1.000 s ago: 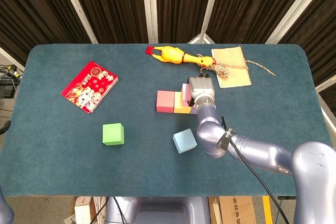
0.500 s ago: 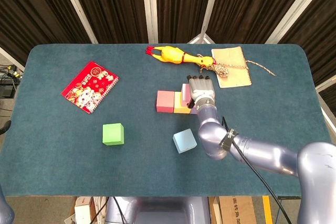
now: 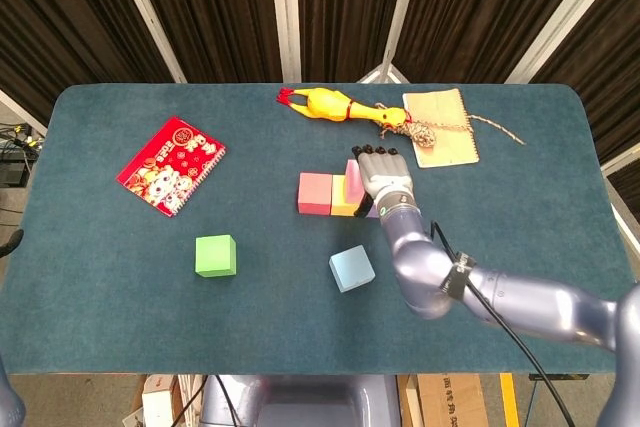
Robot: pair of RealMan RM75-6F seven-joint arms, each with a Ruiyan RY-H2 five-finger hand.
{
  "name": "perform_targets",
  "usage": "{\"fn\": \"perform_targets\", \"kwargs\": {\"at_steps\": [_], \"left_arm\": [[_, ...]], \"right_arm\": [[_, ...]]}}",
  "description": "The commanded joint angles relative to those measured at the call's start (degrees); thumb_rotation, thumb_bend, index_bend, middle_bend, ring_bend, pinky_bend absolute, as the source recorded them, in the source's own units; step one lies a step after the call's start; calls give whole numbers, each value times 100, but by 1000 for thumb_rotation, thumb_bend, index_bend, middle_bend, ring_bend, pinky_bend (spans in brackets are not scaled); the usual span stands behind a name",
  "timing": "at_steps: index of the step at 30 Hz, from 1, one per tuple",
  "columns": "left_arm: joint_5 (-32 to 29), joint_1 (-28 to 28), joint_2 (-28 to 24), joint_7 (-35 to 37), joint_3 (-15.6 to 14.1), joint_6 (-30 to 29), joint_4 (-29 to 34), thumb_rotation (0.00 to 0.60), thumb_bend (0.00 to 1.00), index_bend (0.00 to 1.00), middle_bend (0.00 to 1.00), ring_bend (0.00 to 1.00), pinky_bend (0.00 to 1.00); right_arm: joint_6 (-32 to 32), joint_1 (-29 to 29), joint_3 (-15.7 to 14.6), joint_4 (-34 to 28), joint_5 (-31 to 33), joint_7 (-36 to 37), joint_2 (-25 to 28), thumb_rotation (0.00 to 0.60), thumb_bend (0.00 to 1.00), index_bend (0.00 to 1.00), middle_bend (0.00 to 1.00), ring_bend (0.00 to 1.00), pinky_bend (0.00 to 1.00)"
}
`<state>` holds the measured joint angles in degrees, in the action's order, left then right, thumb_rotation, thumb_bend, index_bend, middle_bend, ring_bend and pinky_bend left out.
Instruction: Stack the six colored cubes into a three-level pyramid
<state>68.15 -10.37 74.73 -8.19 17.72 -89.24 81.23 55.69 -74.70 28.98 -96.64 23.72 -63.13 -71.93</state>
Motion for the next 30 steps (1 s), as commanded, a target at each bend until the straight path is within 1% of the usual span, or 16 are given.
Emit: {"fn": "perform_targets", "kwargs": {"at_steps": [1,3,4,6,7,9,10,11,14,19,20,24,27,30], "left_arm": [[74,19,-31,87,-31,-16,13,600,156,148,0,0,18],[152,33,-68,198,-59,-18,49,600,150,147,0,0,18],[177,41,-83,245,-69,-17,68,600,146,146,0,0,18],[250,66,-145,388,-113,12,157,600,142,145,0,0,18],[277,73,-168,434,-132,27,195,600,142,145,0,0,18],[339,85,-227,459,-188,65,272,600,142,145,0,0,18],[358,83,-239,428,-211,78,291,600,142,144,0,0,18],[377,73,-248,375,-242,109,315,600,142,144,0,0,18],[359,31,-290,282,-328,311,407,600,134,144,0,0,18],[274,-42,-456,495,-366,704,595,600,111,144,0,0,18],[273,-55,-499,548,-362,755,618,600,111,144,0,0,18],[297,-158,-855,760,-358,1118,845,600,110,142,0,0,18],[296,-276,-1285,845,-362,1517,1211,600,103,142,0,0,20],[124,-389,-1850,897,-319,1975,1731,600,95,142,0,0,24]], "right_arm": [[416,580,78,-918,-1192,784,580,600,162,0,67,0,0],[674,931,5,-1339,-1880,1158,846,600,155,0,67,0,0],[773,1068,-25,-1464,-2129,1295,939,600,155,0,67,0,0],[1016,1528,-129,-1802,-2953,1752,1205,600,155,0,67,0,0],[1083,1688,-172,-1893,-3239,1908,1285,600,155,0,67,0,0],[1345,2232,-333,-2151,-4117,2399,1563,600,155,0,67,0,0],[1429,2408,-397,-2210,-4394,2546,1651,600,155,0,67,0,0],[1529,2655,-506,-2279,-4799,2741,1776,600,155,0,67,0,0],[1620,3197,-807,-2378,-5649,3135,2111,600,155,0,67,0,0],[1660,3855,-1080,-2466,-6535,3811,2568,600,154,0,67,0,0],[1678,3949,-1123,-2461,-6687,3923,2601,600,155,0,67,0,0],[1898,4498,-1448,-2415,-7576,4431,2715,600,154,0,67,0,0],[2313,4974,-1776,-2313,-8325,4702,2615,600,155,0,67,0,0],[2999,5534,-2203,-2122,-9253,4796,2272,600,155,0,67,0,0]]}}
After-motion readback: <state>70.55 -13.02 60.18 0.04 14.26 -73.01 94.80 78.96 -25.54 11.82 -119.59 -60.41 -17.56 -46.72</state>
